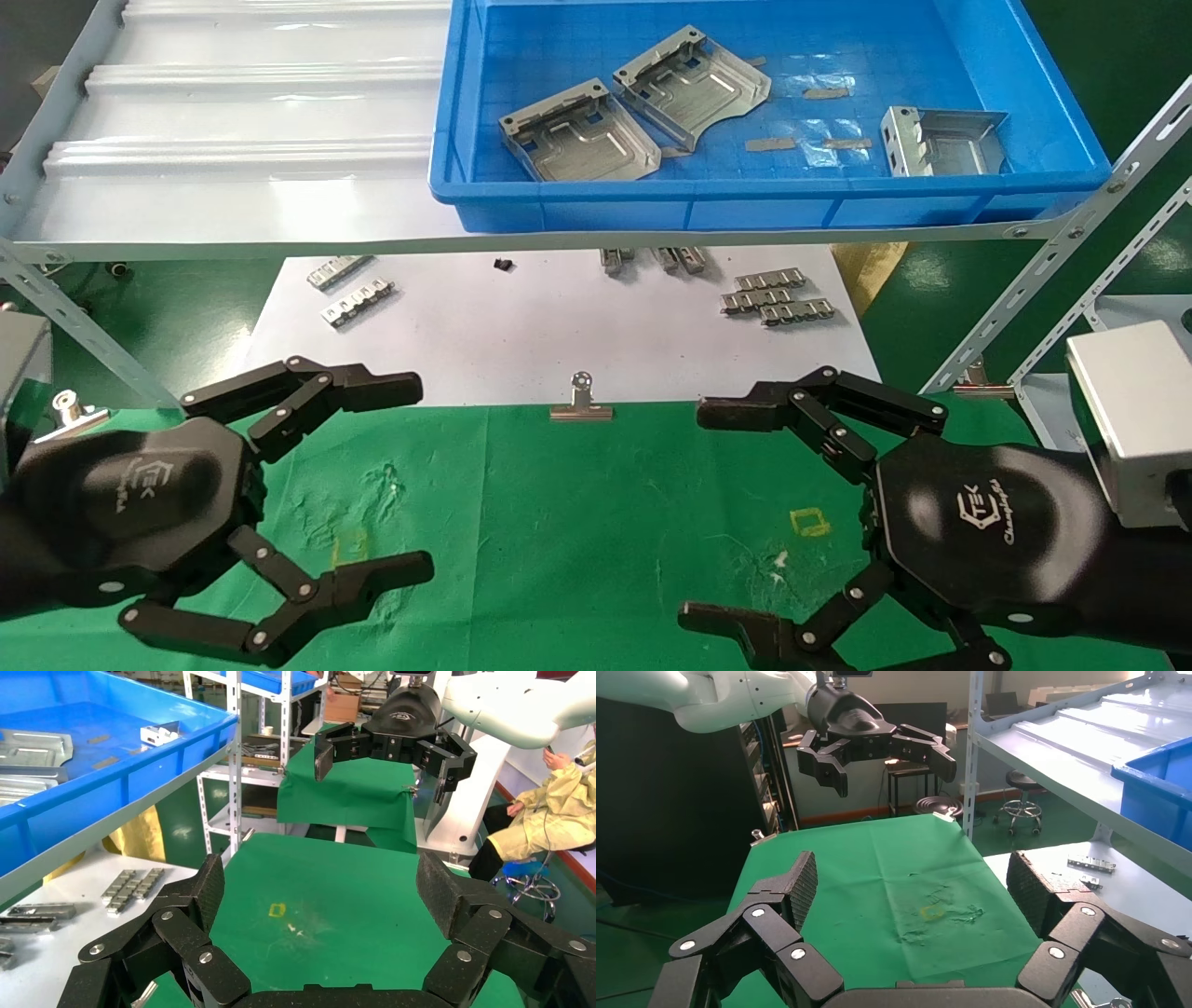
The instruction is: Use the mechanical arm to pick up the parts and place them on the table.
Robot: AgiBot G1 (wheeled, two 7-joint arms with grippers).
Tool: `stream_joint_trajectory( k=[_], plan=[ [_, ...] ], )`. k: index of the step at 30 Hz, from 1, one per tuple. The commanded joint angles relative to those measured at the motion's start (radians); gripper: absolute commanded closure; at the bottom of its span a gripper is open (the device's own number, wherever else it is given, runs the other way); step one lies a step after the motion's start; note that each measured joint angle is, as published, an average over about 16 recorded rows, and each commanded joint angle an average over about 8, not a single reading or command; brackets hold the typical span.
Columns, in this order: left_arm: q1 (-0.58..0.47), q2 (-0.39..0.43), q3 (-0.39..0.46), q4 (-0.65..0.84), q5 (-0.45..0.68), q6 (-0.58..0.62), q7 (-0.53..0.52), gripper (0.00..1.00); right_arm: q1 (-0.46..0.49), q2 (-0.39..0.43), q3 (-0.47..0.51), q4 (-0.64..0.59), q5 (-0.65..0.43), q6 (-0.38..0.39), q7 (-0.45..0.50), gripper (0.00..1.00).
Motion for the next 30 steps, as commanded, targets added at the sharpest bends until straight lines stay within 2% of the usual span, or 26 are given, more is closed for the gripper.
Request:
stream_joint_trajectory(
  k=[1, 30],
  plan=[
    [0.000, 0.000, 0.000, 0.000, 0.000, 0.000, 0.000, 0.00, 0.000, 0.000, 0.000, 0.000, 0.000, 0.000, 0.000, 0.00],
    [0.000, 0.000, 0.000, 0.000, 0.000, 0.000, 0.000, 0.00, 0.000, 0.000, 0.000, 0.000, 0.000, 0.000, 0.000, 0.00]
  ],
)
